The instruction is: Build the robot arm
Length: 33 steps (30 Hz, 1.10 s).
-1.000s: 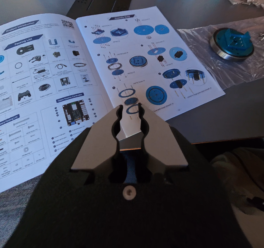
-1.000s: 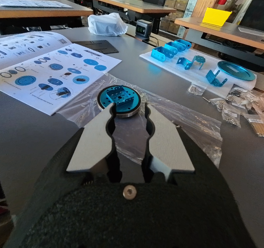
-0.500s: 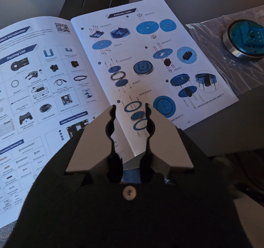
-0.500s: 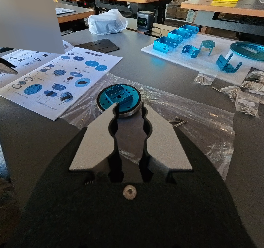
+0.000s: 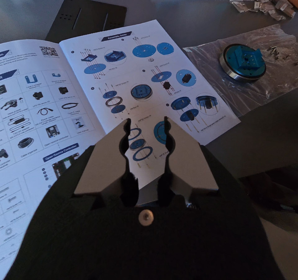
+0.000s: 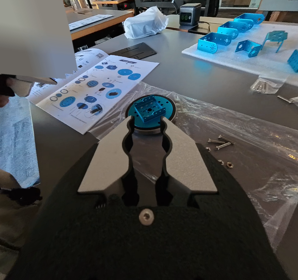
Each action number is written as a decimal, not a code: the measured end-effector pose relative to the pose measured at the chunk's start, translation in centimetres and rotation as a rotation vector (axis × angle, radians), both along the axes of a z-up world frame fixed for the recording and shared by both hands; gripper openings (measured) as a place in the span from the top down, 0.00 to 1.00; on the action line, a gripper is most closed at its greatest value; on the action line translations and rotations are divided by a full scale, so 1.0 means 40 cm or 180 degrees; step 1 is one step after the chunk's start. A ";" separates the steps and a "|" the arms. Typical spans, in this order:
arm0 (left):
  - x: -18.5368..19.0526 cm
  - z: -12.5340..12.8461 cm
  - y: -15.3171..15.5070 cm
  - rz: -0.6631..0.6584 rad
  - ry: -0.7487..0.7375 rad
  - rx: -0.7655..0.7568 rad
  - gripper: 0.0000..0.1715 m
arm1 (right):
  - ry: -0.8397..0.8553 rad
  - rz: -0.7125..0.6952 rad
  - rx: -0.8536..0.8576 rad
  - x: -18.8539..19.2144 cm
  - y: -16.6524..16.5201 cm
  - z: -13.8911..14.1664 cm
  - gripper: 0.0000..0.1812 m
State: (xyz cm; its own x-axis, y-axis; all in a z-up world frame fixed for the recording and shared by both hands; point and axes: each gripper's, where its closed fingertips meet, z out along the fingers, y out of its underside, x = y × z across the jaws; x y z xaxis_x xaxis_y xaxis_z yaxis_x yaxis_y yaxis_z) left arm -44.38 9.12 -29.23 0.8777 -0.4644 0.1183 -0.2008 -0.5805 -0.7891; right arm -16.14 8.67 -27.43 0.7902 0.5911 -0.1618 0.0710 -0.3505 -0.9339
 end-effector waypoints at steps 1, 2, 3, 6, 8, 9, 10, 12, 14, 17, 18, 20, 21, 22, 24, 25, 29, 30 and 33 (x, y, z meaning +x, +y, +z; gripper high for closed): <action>0.008 0.002 -0.006 -0.0015 -0.0055 -0.0005 0.75 | 0.0021 0.0019 -0.0015 -0.001 0.000 0.000 0.83; 0.017 0.004 -0.011 -0.0029 -0.0116 -0.0017 0.76 | 0.0027 0.0024 -0.0022 -0.002 -0.001 0.000 0.83; 0.028 0.008 -0.016 -0.0054 -0.0184 -0.0028 0.76 | 0.0032 0.0021 -0.0020 -0.001 -0.001 0.000 0.83; 0.075 0.028 -0.025 -0.0194 -0.0372 -0.0034 0.76 | 0.0063 -0.0015 0.0042 0.008 -0.003 0.008 0.85; 0.104 0.044 -0.021 -0.0276 -0.0427 0.0009 0.76 | 0.0081 -0.0068 0.0009 0.021 -0.008 0.007 0.87; 0.117 0.052 -0.018 -0.0313 -0.0441 0.0026 0.76 | 0.0090 -0.0070 -0.0067 0.028 -0.015 0.003 0.87; 0.132 0.061 -0.014 -0.0355 -0.0467 0.0047 0.76 | 0.0064 -0.0057 -0.0149 0.038 -0.023 -0.001 0.87; 0.170 0.080 -0.006 -0.0459 -0.0557 0.0081 0.76 | -0.0164 -0.0104 -0.0247 0.084 -0.034 -0.004 0.87; 0.215 0.093 0.001 -0.0592 -0.0655 0.0065 0.77 | -0.0465 -0.0040 -0.0396 0.129 -0.044 -0.014 0.87; 0.288 0.093 0.015 -0.0811 -0.0720 -0.0039 0.79 | -0.0693 0.0131 -0.0534 0.150 -0.045 -0.024 0.86; 0.312 0.089 0.022 -0.0868 -0.0722 -0.0065 0.80 | -0.0656 0.0217 -0.0502 0.134 -0.040 -0.019 0.87; 0.368 0.082 0.034 -0.0999 -0.0728 -0.0101 0.80 | -0.0625 0.0454 -0.0494 0.077 -0.028 -0.017 0.86; 0.401 0.076 0.037 -0.1097 -0.0730 -0.0125 0.80 | -0.0679 0.0553 -0.0441 0.046 -0.016 -0.020 0.84; 0.432 0.068 0.038 -0.1186 -0.0721 -0.0175 0.80 | -0.0727 0.0615 -0.0360 0.016 -0.001 -0.023 0.81; 0.481 0.058 0.040 -0.1303 -0.0732 -0.0255 0.80 | -0.0846 0.0653 -0.0221 -0.024 0.035 -0.032 0.74; 0.497 0.059 0.043 -0.1339 -0.0767 -0.0273 0.80 | -0.0878 0.0707 -0.0154 -0.041 0.050 -0.036 0.72; 0.514 0.059 0.062 -0.1333 -0.0819 -0.0300 0.80 | -0.1116 0.0904 -0.0086 -0.069 0.085 -0.073 0.71; 0.513 0.053 0.068 -0.1323 -0.0799 -0.0315 0.80 | -0.1158 0.0945 -0.0090 -0.073 0.089 -0.081 0.71; 0.523 0.040 0.075 -0.1352 -0.0803 -0.0391 0.80 | -0.1253 0.1014 -0.0135 -0.072 0.094 -0.102 0.71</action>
